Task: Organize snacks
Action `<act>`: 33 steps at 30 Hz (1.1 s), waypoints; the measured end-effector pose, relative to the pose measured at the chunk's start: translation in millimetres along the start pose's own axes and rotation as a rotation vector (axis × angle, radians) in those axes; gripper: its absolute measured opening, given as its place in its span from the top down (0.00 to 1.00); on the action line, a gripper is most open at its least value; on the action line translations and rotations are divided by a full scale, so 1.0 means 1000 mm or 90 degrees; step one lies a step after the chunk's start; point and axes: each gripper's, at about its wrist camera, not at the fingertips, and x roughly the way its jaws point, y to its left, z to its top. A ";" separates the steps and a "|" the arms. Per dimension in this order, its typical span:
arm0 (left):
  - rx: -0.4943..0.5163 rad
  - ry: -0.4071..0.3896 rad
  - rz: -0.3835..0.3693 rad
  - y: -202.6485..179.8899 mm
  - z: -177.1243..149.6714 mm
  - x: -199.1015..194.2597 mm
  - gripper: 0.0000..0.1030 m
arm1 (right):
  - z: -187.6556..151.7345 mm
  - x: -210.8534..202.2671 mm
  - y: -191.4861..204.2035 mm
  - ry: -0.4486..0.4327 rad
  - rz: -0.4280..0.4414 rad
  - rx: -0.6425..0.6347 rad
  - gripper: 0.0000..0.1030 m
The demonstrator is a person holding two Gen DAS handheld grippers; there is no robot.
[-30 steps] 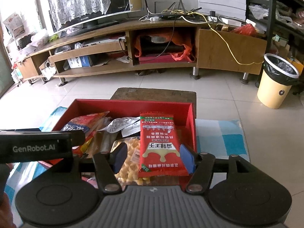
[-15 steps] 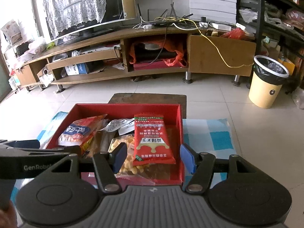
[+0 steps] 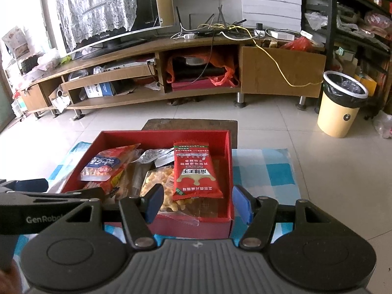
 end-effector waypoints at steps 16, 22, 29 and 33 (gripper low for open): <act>0.012 0.000 0.005 -0.003 -0.018 -0.017 0.00 | -0.019 -0.018 -0.001 0.005 0.006 0.010 0.44; 0.013 0.005 0.005 -0.004 -0.032 -0.026 0.00 | -0.033 -0.028 -0.001 0.012 0.009 0.011 0.44; 0.017 0.012 0.008 -0.004 -0.049 -0.036 0.00 | -0.047 -0.040 0.001 0.021 0.009 0.005 0.44; 0.017 0.017 0.009 -0.002 -0.060 -0.045 0.00 | -0.055 -0.046 0.002 0.028 0.011 -0.001 0.44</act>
